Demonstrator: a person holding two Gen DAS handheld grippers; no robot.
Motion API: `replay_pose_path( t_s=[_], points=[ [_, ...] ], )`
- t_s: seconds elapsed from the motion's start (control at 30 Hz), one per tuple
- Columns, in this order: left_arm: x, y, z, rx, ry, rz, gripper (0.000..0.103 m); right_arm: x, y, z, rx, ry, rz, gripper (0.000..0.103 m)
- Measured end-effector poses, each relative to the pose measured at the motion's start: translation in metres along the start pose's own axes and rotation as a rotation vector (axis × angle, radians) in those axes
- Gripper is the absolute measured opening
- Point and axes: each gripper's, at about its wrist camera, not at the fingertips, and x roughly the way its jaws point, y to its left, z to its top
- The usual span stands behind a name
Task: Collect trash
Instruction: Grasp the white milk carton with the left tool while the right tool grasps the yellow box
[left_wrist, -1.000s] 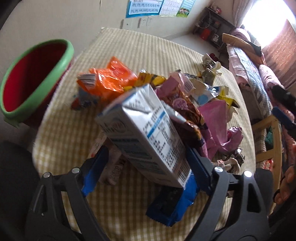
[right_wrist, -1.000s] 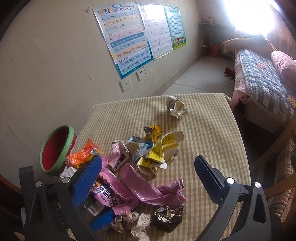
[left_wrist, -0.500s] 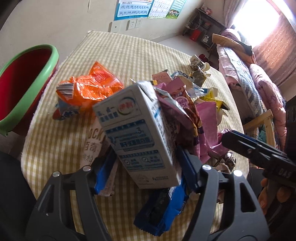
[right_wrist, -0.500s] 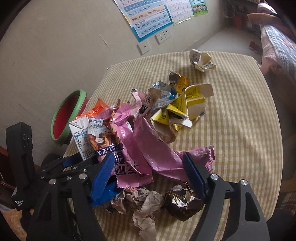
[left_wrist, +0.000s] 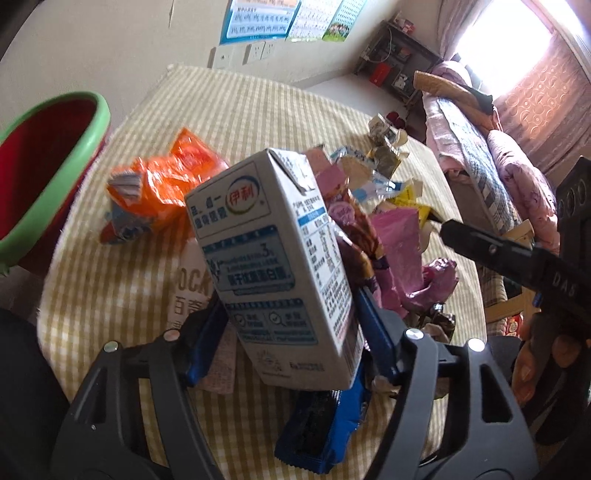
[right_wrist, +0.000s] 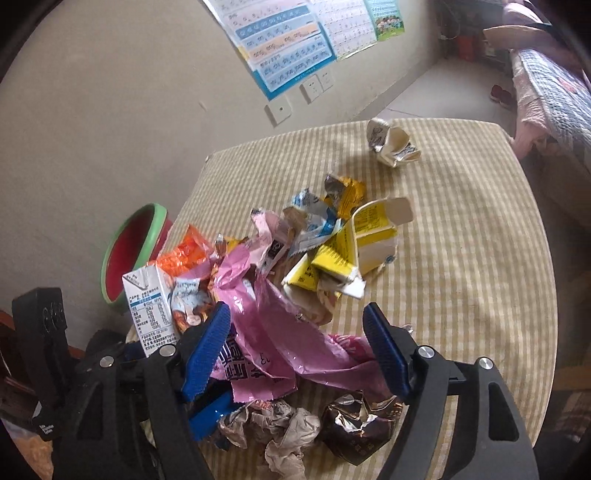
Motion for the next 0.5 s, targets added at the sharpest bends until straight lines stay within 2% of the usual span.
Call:
replay_pose_path(
  t_s=[0.1, 0.17, 0.23, 0.3, 0.37, 0.5],
  points=[
    [-0.012, -0.002, 0.003, 0.018, -0.050, 0.032, 0.065, -0.001, -0.007, 0.011, 0.044, -0.021, -0.038, 0.072],
    [-0.020, -0.003, 0.005, 0.033, -0.081, 0.053, 0.063, 0.008, -0.013, 0.019, 0.077, -0.003, -0.016, 0.072],
    [-0.026, -0.004, 0.007, 0.046, -0.098, 0.066, 0.053, 0.021, -0.020, 0.024, 0.121, 0.021, -0.002, 0.070],
    [-0.032, -0.003, 0.009, 0.053, -0.113, 0.071, 0.049, 0.036, -0.027, 0.026, 0.167, 0.051, 0.006, 0.058],
    [-0.036, -0.001, 0.010, 0.052, -0.123, 0.067, 0.049, 0.045, -0.033, 0.025, 0.199, 0.068, 0.021, 0.038],
    [-0.037, 0.006, 0.010, 0.026, -0.120, 0.040, 0.049, 0.039, -0.035, 0.023, 0.213, 0.049, 0.041, 0.037]
  ],
)
